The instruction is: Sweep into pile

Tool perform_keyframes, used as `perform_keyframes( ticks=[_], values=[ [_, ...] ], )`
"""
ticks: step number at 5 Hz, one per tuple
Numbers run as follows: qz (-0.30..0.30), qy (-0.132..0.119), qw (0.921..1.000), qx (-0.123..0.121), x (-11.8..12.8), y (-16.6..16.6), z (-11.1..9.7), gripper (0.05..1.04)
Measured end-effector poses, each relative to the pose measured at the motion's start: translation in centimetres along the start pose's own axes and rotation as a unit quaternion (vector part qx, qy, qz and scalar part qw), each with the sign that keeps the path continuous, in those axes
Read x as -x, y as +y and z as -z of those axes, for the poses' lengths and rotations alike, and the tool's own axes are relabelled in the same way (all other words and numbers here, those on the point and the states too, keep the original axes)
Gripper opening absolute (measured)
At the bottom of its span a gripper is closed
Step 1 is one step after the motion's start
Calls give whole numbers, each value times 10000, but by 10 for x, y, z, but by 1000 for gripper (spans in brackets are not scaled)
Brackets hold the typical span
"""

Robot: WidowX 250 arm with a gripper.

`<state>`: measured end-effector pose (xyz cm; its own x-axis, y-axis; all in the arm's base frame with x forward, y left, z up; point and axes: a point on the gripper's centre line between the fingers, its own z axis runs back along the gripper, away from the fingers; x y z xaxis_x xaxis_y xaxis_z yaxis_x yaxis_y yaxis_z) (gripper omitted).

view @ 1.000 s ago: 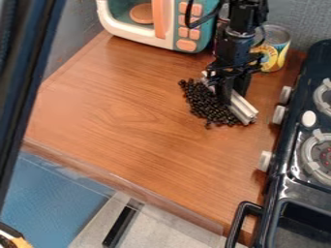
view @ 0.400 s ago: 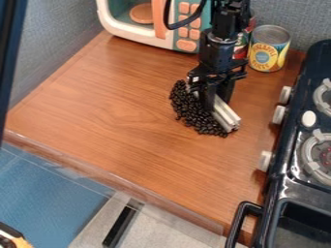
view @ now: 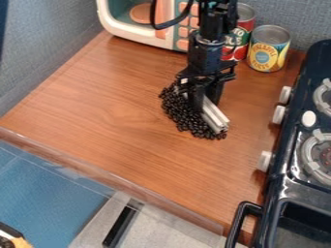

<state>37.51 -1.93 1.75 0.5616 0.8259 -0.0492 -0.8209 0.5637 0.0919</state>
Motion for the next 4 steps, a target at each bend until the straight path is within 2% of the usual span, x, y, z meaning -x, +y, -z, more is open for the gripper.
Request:
perform_keyframes(
  ticks=[4],
  values=[
    [-51,-176,9997,-136,-12,35,5,368]
  ],
)
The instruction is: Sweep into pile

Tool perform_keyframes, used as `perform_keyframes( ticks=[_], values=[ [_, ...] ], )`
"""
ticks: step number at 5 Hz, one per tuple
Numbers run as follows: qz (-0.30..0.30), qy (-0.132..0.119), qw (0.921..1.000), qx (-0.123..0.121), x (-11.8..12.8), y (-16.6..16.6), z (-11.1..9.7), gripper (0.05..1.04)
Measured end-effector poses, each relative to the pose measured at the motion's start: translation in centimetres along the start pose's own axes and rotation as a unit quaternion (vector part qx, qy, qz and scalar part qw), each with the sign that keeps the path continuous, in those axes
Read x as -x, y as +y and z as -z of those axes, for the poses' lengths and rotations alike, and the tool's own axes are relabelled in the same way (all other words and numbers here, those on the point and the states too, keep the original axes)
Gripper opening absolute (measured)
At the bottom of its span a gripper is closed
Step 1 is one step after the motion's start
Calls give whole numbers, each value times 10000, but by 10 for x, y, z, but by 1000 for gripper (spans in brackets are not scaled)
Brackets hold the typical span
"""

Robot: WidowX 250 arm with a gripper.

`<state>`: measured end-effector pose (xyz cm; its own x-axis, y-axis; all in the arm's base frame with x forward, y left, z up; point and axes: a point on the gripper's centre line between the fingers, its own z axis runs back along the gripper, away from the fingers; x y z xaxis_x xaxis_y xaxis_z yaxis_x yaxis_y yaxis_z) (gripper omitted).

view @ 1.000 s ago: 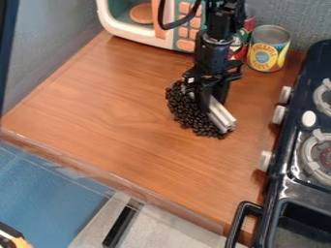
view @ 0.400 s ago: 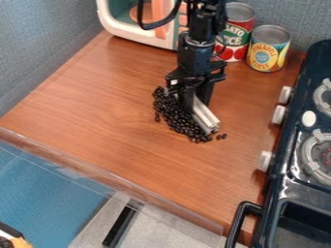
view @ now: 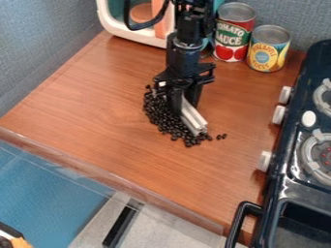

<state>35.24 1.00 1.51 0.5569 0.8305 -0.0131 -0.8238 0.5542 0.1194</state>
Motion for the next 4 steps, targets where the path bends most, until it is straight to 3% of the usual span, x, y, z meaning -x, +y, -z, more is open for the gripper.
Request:
perform_keyframes(
  ticks=[4],
  values=[
    [31,-31,9999,-94,8,47,7,368]
  ],
)
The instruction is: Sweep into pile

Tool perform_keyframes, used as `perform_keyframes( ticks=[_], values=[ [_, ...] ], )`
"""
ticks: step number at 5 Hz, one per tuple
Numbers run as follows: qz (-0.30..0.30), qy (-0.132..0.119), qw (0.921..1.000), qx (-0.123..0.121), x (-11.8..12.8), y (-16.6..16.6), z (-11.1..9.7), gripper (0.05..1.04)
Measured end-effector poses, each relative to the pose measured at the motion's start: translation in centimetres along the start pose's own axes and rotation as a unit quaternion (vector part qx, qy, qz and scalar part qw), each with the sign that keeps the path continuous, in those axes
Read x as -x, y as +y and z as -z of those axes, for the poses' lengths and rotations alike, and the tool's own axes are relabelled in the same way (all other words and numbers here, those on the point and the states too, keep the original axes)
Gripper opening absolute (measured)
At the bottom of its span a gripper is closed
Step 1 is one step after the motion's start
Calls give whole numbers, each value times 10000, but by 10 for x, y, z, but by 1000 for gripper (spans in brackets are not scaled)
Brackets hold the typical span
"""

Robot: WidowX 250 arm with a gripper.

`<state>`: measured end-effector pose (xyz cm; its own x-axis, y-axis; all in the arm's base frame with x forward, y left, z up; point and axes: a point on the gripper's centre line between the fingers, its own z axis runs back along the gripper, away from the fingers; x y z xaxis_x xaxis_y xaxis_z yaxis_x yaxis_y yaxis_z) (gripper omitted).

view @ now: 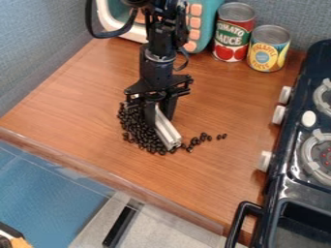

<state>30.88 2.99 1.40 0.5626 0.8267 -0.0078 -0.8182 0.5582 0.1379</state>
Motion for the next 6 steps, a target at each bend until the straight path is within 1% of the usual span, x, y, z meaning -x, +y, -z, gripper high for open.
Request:
perform_keyframes(
  ticks=[1,2,3,4,5,6],
  values=[
    [-37,-5,10000,-63,-5,11,0,368],
    [-42,37,10000,-36,-5,12,0,368],
    [-111,169,9998,66,-6,9,-4,368],
    [-93,204,9994,282,-4,-1,-20,368],
    [10,214,9981,578,4,-13,-46,368],
    [-16,317,9963,799,8,-26,-62,368]
  ],
)
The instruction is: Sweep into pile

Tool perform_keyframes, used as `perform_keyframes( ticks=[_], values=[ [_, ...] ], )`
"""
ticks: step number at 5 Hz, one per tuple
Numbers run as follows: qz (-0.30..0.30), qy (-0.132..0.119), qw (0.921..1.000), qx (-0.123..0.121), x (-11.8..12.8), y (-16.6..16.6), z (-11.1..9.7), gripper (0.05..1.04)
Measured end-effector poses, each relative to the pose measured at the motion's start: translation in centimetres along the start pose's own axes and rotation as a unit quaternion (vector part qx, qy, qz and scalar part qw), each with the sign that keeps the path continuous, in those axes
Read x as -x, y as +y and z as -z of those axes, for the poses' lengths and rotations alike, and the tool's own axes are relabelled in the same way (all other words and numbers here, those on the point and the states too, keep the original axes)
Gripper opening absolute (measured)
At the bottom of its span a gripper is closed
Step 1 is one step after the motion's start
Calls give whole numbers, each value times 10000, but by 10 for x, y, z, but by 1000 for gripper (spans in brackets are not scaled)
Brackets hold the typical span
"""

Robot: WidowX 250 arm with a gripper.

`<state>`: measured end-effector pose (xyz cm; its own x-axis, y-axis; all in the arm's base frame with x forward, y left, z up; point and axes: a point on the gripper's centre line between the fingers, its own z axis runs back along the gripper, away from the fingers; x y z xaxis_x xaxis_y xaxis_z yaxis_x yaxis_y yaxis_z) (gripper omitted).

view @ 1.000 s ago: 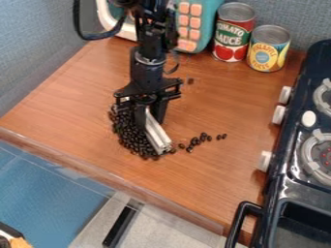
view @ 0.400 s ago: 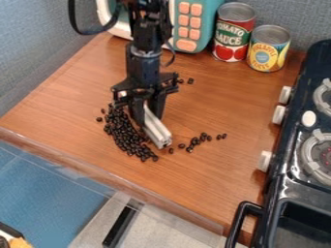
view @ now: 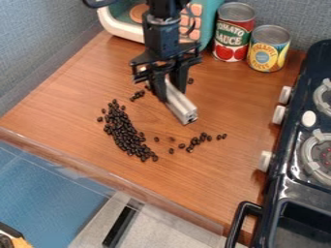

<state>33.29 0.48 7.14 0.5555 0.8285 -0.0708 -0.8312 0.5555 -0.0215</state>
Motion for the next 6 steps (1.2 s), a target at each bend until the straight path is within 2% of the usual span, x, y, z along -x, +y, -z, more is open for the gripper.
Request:
perform_keyframes(
  ticks=[1,2,4,5,6],
  values=[
    [-16,-49,9999,135,-1,-18,-11,368],
    [-113,-15,9999,72,-9,-41,10,368],
    [-436,-175,9989,21,-37,-75,28,368],
    [-489,-192,9986,71,-41,-90,26,368],
    [-476,-206,9987,25,-44,-99,35,368]
  ],
)
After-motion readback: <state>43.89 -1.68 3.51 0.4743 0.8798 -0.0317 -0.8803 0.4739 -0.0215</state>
